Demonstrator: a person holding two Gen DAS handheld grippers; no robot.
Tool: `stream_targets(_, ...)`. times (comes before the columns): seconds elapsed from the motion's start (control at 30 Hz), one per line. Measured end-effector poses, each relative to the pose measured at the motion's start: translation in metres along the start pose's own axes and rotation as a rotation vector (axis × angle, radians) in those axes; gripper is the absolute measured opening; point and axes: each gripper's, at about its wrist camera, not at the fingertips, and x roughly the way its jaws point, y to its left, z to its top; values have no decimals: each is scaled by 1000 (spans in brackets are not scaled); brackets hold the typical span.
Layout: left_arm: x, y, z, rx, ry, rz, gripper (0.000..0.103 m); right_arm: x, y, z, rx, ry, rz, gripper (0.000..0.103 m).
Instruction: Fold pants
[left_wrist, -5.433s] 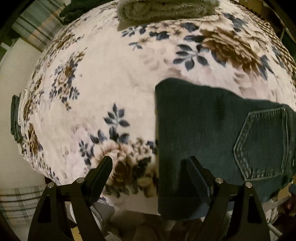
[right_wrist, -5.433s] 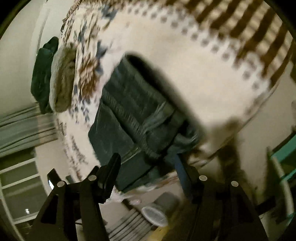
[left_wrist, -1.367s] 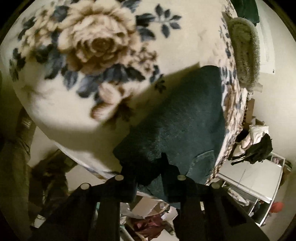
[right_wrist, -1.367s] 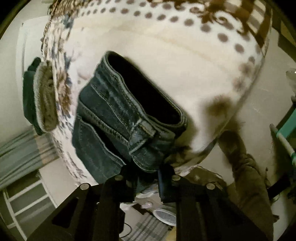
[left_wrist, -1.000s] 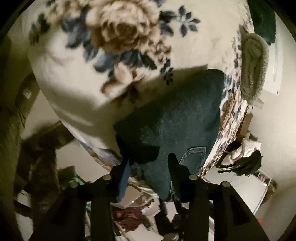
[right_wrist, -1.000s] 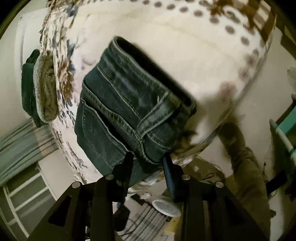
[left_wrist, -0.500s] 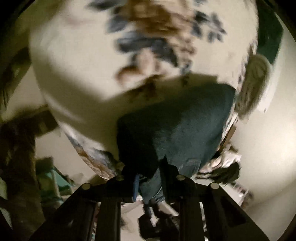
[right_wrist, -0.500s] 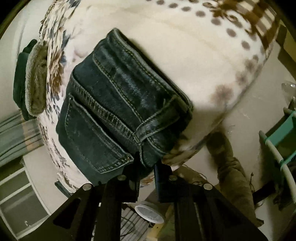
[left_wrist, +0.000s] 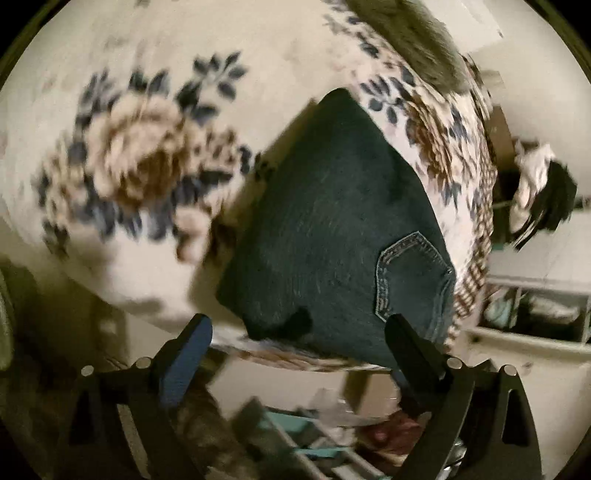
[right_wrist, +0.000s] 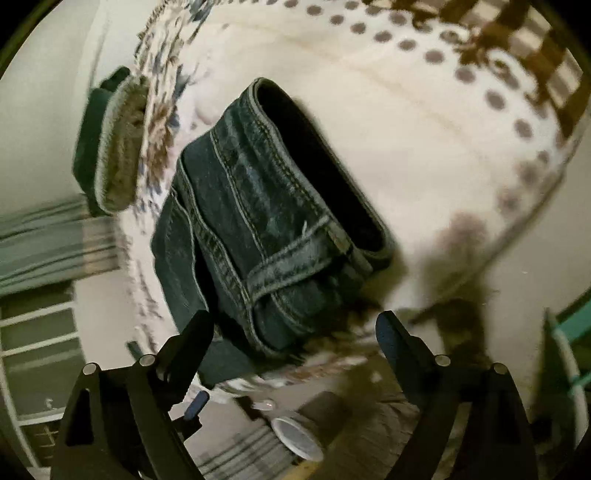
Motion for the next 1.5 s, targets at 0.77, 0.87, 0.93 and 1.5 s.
stream_targets(0.77,86,-17,76,165,52,-42,95,42,18,44,-63,-134,229,80)
stream_targets(0.87,78,-21,76,176,27,-38,60,37,14,41,-66,-138,193,51)
stream_targets(0.93,68,-18,73,160,8,-52,42,33,18,38,-75,-144,182,47)
stream_targets(1.5,-57,-87,83,192,-77,-28,27,-36,145,30,-185,-109,164,39)
